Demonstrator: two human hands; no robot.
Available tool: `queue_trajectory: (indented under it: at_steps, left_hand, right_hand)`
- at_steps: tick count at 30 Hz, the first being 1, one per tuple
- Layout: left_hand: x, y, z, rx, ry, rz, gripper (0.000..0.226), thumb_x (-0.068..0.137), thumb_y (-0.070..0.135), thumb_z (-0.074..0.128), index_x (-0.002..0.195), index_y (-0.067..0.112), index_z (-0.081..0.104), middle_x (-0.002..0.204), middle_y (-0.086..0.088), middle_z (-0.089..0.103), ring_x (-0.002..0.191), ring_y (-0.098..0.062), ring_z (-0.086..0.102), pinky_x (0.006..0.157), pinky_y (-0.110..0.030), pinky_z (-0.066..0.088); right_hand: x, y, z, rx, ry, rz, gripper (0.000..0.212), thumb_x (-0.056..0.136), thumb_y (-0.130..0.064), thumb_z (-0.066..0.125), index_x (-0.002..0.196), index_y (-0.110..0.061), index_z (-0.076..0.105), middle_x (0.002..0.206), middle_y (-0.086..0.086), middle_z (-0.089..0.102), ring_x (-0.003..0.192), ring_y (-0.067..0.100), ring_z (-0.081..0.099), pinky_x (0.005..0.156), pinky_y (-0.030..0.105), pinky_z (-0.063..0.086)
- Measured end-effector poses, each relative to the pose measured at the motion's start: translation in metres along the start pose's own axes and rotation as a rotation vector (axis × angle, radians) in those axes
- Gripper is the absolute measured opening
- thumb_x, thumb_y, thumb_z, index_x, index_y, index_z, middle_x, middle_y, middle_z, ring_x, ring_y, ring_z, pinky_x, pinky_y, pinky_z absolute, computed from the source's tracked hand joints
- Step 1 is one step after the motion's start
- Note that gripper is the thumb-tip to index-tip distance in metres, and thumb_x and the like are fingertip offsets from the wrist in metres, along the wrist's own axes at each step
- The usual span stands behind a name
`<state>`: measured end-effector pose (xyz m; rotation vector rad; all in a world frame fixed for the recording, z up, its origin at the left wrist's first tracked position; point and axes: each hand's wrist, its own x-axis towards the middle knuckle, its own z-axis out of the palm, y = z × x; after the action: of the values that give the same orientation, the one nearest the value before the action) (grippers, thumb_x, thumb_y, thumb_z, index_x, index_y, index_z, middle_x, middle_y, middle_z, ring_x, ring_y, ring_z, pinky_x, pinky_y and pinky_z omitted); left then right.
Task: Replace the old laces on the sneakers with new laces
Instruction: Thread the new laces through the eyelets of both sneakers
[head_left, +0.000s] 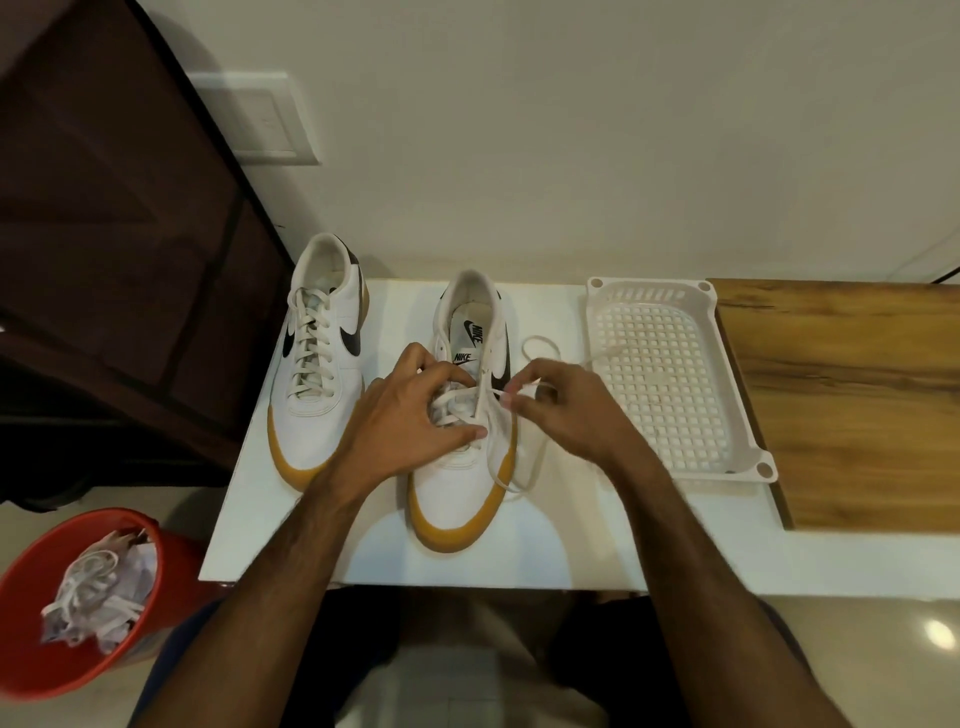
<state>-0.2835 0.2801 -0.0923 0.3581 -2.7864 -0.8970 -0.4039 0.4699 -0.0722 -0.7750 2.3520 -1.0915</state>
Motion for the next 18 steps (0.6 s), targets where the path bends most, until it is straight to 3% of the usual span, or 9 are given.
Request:
queue_trajectory:
  at_steps: [3,6,8,10,14,18]
  left_hand:
    - [0.000,-0.001,-0.002,-0.024,-0.010,-0.012,0.063,0.059,0.073,0.072,0.115,0.044,0.061,0.101,0.018,0.041,0.088,-0.003,0.057,0.075,-0.038,0.055]
    - [0.000,-0.001,-0.003,-0.043,-0.023,-0.015,0.062,0.060,0.069,0.079,0.113,0.042,0.063,0.100,0.019,0.040,0.088,-0.003,0.057,0.076,-0.039,0.054]
    - [0.001,0.000,-0.003,-0.037,-0.031,-0.014,0.058,0.062,0.062,0.085,0.111,0.041,0.064,0.100,0.018,0.041,0.088,-0.004,0.056,0.078,-0.041,0.053]
    - [0.003,0.001,-0.001,-0.025,-0.030,-0.007,0.055,0.064,0.061,0.086,0.109,0.037,0.064,0.101,0.017,0.042,0.088,-0.005,0.055,0.078,-0.040,0.053]
    - [0.004,-0.001,-0.002,0.015,-0.022,0.012,0.058,0.061,0.075,0.072,0.103,0.036,0.059,0.102,0.016,0.042,0.084,-0.008,0.056,0.077,-0.038,0.051]
    - [0.001,-0.003,-0.002,0.081,-0.009,0.033,0.052,0.071,0.072,0.070,0.103,0.032,0.058,0.103,0.013,0.044,0.084,-0.008,0.053,0.078,-0.039,0.049]
  right_hand:
    - [0.002,-0.001,0.009,-0.150,-0.079,-0.010,0.015,0.091,-0.038,0.072,0.082,-0.026,0.069,0.078,-0.007,0.064,0.073,0.007,0.059,0.072,0.033,0.050]
    - [0.002,-0.006,0.001,0.248,0.068,-0.011,0.016,0.093,-0.025,0.072,0.079,-0.019,0.070,0.081,-0.011,0.071,0.069,-0.004,0.056,0.067,0.021,0.042]
    - [0.002,-0.002,-0.012,0.595,0.260,0.040,0.014,0.094,-0.016,0.068,0.081,-0.012,0.070,0.083,-0.009,0.071,0.066,-0.002,0.051,0.064,0.021,0.038]
    - [0.002,0.002,-0.014,0.756,0.349,0.071,0.013,0.095,-0.014,0.066,0.082,-0.012,0.069,0.086,-0.007,0.070,0.071,0.005,0.049,0.068,0.026,0.037]
    - [0.004,-0.004,-0.003,0.985,0.260,0.073,0.021,0.096,-0.016,0.064,0.076,-0.021,0.068,0.093,-0.001,0.067,0.084,0.012,0.055,0.075,0.033,0.038]
    - [0.005,-0.003,-0.010,1.160,0.247,0.114,0.019,0.098,-0.024,0.061,0.081,-0.022,0.066,0.108,-0.001,0.072,0.096,0.009,0.061,0.086,0.032,0.039]
